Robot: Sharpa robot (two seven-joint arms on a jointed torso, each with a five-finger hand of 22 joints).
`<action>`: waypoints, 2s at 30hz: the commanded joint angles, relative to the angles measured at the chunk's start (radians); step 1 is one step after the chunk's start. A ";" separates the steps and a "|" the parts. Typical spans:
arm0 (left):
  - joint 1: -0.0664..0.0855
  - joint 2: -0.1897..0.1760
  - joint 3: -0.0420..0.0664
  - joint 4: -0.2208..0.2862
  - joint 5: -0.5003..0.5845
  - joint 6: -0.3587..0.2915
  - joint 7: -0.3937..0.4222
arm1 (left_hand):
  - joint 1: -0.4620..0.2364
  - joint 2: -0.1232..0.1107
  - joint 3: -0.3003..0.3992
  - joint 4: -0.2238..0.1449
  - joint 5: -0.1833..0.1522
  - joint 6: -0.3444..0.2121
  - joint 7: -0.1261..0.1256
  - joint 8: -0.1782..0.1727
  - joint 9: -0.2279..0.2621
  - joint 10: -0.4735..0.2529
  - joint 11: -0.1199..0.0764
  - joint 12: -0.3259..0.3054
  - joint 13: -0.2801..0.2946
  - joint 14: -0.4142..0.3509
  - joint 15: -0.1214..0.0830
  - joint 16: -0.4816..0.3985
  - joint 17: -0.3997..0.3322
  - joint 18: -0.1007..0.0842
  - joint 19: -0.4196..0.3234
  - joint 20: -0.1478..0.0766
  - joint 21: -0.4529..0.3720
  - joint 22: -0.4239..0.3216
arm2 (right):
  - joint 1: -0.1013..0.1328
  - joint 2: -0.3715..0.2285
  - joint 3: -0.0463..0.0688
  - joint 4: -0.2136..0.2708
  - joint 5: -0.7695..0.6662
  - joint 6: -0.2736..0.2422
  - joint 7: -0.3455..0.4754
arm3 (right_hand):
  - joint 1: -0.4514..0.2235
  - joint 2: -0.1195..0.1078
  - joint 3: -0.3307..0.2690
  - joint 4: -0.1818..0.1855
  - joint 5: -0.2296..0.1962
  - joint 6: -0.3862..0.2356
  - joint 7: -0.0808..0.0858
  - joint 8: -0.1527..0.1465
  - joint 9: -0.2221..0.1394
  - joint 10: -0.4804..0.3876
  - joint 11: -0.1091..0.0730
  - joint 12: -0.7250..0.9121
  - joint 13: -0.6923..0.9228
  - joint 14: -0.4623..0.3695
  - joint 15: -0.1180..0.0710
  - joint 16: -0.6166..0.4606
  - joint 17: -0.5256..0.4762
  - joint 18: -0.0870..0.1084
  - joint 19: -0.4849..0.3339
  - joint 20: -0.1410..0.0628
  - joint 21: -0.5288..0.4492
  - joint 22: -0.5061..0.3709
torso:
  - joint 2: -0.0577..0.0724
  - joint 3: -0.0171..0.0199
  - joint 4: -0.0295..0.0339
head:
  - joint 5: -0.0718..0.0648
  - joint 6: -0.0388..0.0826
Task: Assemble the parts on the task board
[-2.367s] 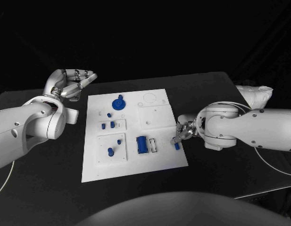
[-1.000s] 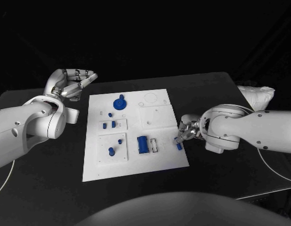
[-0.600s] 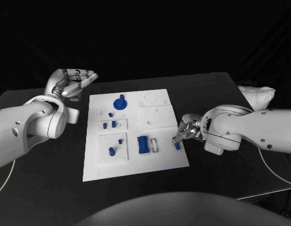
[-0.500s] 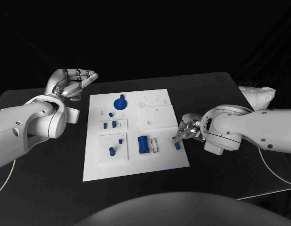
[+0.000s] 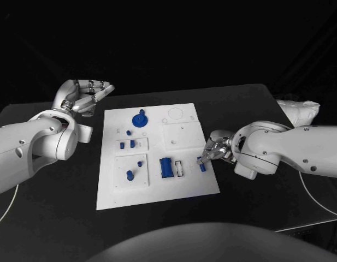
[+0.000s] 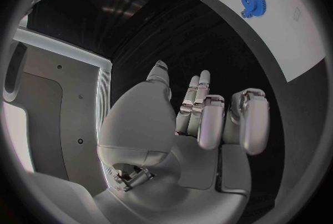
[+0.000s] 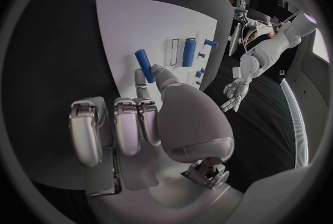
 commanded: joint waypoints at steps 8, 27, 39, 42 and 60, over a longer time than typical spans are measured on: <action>0.001 0.006 0.001 -0.002 0.000 0.014 0.004 | -0.001 0.011 -0.006 -0.001 0.005 0.005 0.000 -0.003 0.000 -0.002 0.000 -0.002 0.000 0.025 -0.002 -0.005 0.077 0.006 0.011 0.000 -0.001 0.225 | 0.045 0.007 0.000 -0.003 0.230 0.002 0.075 | -0.003 -0.007 0.088 -0.085 -0.006 0.013 -0.007 -0.005 -0.003 0.105 -0.010 -0.001 0.263 0.104 -0.005 0.004 0.263 -0.007 0.105 0.000 0.004 0.263 | 0.000 -0.0008 0.0015 | 0.000 0.000; 0.001 0.011 0.001 -0.004 0.000 0.015 0.004 | -0.001 0.011 -0.006 -0.001 0.005 0.005 0.000 -0.003 0.000 -0.002 0.000 -0.002 0.000 0.025 -0.002 -0.005 0.077 0.006 0.011 0.000 -0.001 0.225 | 0.038 0.091 -0.001 -0.084 0.484 0.099 0.053 | -0.009 -0.010 0.089 -0.085 -0.013 0.019 -0.009 -0.008 -0.006 0.105 -0.011 -0.001 0.263 0.104 -0.006 0.004 0.263 -0.007 0.105 -0.001 0.004 0.263 | -0.001 -0.0003 -0.0004 | 0.008 0.000; 0.001 0.007 0.001 -0.001 0.000 0.015 0.003 | -0.001 0.011 -0.006 -0.001 0.005 0.005 0.000 -0.003 0.000 -0.002 0.000 -0.002 0.000 0.025 -0.002 -0.005 0.077 0.006 0.011 0.000 -0.001 0.225 | 0.009 0.125 -0.001 -0.115 0.450 0.081 0.025 | -0.012 -0.011 0.089 -0.085 -0.015 0.021 -0.010 -0.009 -0.007 0.105 -0.011 -0.001 0.263 0.104 -0.006 0.004 0.263 -0.007 0.105 -0.001 0.004 0.263 | 0.000 -0.0011 -0.0003 | 0.009 0.000; 0.001 0.007 0.001 0.000 0.000 0.014 0.003 | -0.001 0.012 -0.007 -0.001 0.005 0.005 0.000 -0.003 0.000 -0.002 0.000 -0.002 0.000 0.025 -0.002 -0.005 0.077 0.006 0.011 0.000 -0.001 0.225 | 0.008 0.129 -0.001 -0.118 0.441 0.075 0.025 | -0.013 -0.011 0.090 -0.084 -0.017 0.022 -0.010 -0.010 -0.008 0.105 -0.012 -0.001 0.263 0.104 -0.007 0.004 0.263 -0.007 0.105 -0.001 0.004 0.263 | 0.001 -0.0010 -0.0009 | 0.009 0.000; 0.001 0.006 0.001 0.001 0.000 0.015 0.003 | -0.001 0.014 -0.010 -0.001 0.005 0.006 0.000 -0.003 0.000 -0.002 -0.001 -0.002 0.000 0.025 -0.002 -0.006 0.076 0.006 0.011 -0.001 -0.002 0.225 | 0.006 0.159 -0.001 -0.147 0.427 0.054 0.029 | -0.016 -0.012 0.090 -0.084 -0.020 0.025 -0.011 -0.011 -0.009 0.105 -0.012 -0.001 0.263 0.104 -0.007 0.004 0.263 -0.007 0.105 -0.002 0.004 0.263 | 0.000 -0.0007 0.0002 | 0.009 0.000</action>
